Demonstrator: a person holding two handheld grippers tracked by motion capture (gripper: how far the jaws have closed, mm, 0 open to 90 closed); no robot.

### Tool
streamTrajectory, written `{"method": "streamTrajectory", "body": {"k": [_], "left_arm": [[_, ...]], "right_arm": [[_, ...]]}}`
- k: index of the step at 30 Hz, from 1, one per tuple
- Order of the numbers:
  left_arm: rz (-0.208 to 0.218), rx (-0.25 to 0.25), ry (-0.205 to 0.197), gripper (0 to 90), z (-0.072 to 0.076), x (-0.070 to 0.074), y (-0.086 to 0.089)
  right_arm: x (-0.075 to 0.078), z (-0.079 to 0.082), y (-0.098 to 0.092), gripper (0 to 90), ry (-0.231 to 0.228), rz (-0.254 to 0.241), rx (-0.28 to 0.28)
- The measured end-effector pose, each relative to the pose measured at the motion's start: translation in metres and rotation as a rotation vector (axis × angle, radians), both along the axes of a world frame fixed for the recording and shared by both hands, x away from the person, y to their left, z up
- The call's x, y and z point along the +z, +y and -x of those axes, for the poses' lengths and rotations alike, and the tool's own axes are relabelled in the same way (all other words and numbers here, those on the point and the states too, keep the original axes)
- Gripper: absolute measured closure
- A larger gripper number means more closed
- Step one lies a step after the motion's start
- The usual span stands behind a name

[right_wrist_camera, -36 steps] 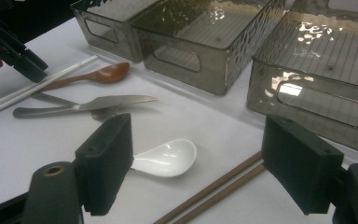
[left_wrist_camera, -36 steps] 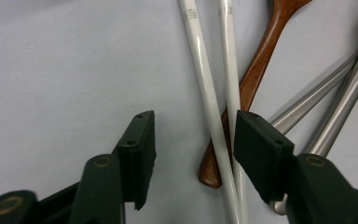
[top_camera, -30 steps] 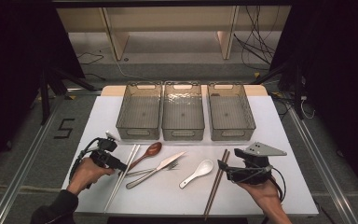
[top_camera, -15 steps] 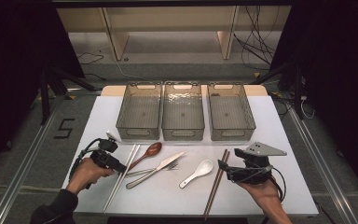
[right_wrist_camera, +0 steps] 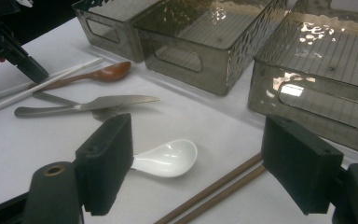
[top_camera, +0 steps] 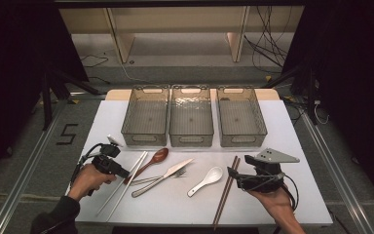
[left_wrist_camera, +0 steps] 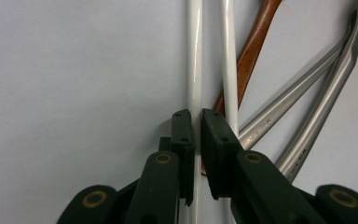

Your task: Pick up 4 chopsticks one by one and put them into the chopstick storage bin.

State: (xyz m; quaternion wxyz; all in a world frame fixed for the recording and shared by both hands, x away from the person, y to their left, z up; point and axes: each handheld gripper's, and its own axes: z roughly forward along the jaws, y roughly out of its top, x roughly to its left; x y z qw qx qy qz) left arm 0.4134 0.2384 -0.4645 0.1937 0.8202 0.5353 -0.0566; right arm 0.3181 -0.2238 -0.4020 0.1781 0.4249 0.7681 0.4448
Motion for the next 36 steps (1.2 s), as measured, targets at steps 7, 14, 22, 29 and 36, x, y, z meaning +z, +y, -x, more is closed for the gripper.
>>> {"method": "streamTrajectory", "body": {"k": [7, 14, 22, 29, 36], "left_arm": [[-0.048, -0.02, -0.017, 83.1, 0.0, -0.002, -0.001], [-0.077, -0.041, -0.024, 81.4, 0.0, -0.002, -0.006], [-0.106, -0.055, -0.037, 82.9, 0.001, -0.001, -0.009], [-0.112, -0.073, -0.06, 83.6, 0.002, 0.001, -0.008], [-0.084, -0.065, -0.105, 83.7, 0.004, 0.014, 0.001]], "right_arm": [[0.0, 0.0, 0.0, 25.9, 0.001, 0.002, 0.002], [0.0, 0.0, 0.0, 26.1, 0.003, 0.002, 0.003], [0.0, 0.0, 0.0, 26.3, 0.006, 0.003, 0.001], [0.0, -0.001, 0.0, 26.4, 0.004, 0.001, 0.001], [0.0, -0.001, -0.001, 26.4, 0.002, -0.001, 0.0]]}}
